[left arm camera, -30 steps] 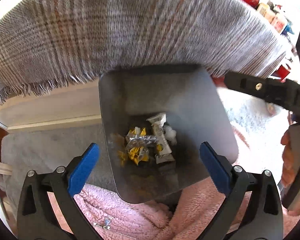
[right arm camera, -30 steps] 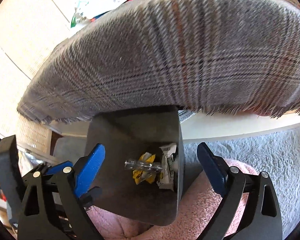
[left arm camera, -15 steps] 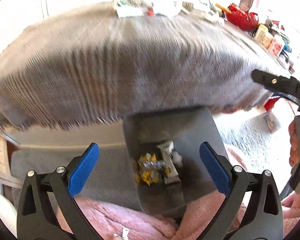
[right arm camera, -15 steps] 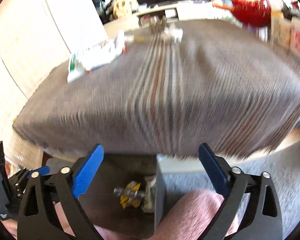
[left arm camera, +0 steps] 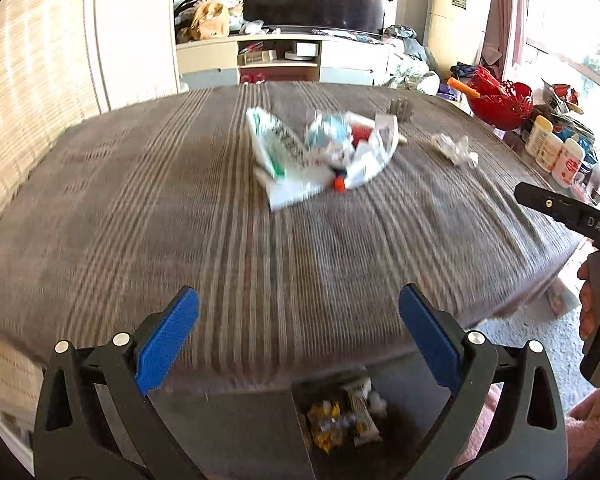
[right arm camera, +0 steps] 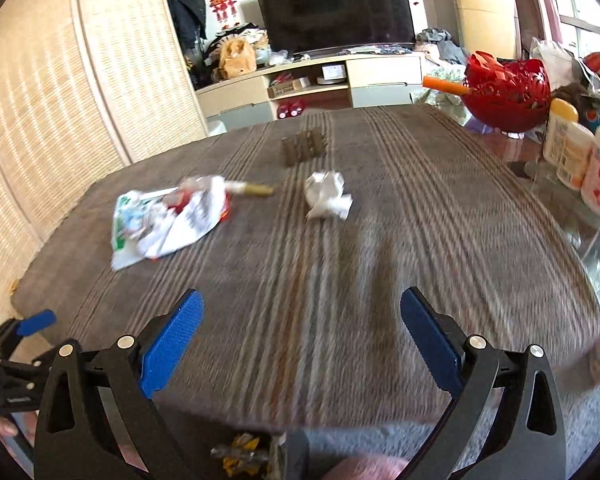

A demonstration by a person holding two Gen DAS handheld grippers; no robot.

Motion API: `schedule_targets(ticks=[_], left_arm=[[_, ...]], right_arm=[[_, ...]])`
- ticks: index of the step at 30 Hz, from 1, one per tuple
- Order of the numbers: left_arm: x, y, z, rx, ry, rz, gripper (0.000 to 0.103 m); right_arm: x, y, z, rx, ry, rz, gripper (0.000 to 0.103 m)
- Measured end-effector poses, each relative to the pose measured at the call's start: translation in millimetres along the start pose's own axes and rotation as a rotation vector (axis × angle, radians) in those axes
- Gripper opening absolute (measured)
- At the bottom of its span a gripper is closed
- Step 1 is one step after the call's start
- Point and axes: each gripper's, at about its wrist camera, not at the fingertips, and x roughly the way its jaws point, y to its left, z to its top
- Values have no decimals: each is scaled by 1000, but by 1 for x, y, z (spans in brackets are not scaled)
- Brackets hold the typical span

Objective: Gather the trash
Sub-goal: 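Return the left tool to the table toward the medicine box pile, then grasp the blue-white wrapper with the left tool while the right tool grasps the crumpled tissue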

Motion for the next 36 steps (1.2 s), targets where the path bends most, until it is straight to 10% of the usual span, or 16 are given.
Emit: schedule_targets(ticks=[21,29,36], left_arm=[[70,-11,96,10,-42,-52,71],[84,-11,96,10,8,-85,29],[69,-6,90,6,-14,-74,20]], right_arm=[[90,-4,59,-52,73,-88,83],[105,-3,62,-77,131,-104,28],[88,-2,53,-80,108,-84,22]])
